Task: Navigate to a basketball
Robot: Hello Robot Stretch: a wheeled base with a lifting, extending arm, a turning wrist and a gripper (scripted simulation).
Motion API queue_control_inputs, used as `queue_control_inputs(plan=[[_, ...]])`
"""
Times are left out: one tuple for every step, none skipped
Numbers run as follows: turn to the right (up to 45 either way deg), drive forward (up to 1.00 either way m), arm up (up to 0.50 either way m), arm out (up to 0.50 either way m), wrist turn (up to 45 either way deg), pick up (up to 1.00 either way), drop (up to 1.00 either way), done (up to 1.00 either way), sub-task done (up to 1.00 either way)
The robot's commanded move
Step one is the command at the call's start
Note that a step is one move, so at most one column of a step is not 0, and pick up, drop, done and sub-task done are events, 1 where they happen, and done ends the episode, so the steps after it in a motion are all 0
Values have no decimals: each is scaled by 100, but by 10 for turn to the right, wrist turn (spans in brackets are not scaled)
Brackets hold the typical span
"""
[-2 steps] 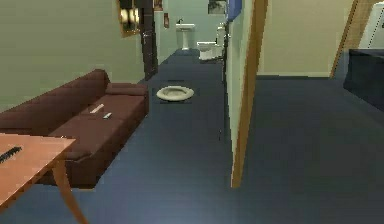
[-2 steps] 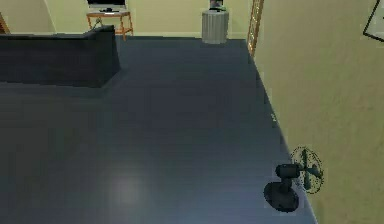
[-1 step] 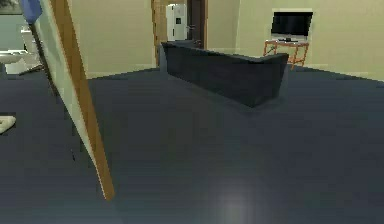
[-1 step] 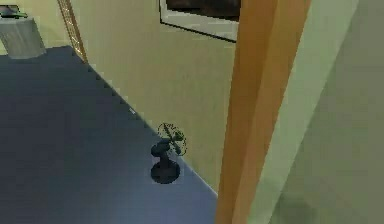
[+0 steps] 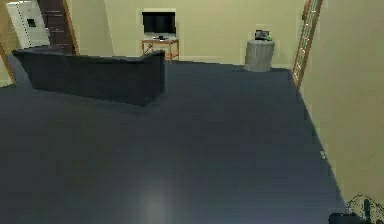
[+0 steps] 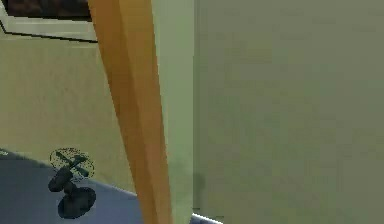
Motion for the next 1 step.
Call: queue_control_inputs(plan=[[0,100,0,0,0,0,0,0,0]])
